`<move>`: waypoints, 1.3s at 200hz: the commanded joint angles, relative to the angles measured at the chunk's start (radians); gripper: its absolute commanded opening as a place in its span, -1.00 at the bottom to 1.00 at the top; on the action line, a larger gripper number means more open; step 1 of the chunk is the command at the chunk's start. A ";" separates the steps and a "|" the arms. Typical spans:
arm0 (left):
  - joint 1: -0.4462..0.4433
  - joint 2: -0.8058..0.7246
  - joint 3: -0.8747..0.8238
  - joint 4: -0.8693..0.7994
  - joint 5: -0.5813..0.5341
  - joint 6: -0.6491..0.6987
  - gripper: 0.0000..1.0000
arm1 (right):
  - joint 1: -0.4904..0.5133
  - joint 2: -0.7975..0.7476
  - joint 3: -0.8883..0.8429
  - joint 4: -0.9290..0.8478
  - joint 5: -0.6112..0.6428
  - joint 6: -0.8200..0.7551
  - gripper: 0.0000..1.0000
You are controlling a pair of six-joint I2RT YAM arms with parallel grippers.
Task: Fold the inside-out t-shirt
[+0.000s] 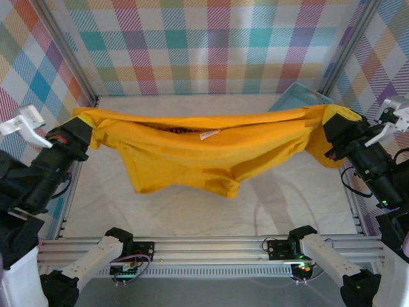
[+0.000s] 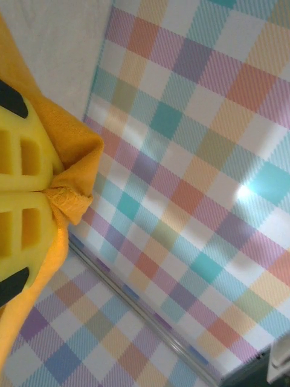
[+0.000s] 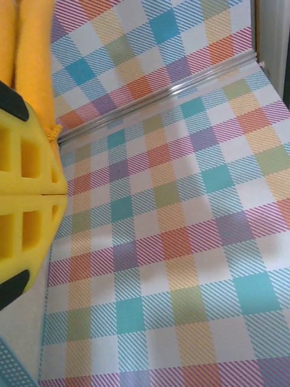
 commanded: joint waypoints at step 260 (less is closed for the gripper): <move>0.008 -0.001 -0.118 0.108 -0.033 0.042 -1.00 | 0.004 0.090 0.058 0.160 0.088 -0.074 -1.00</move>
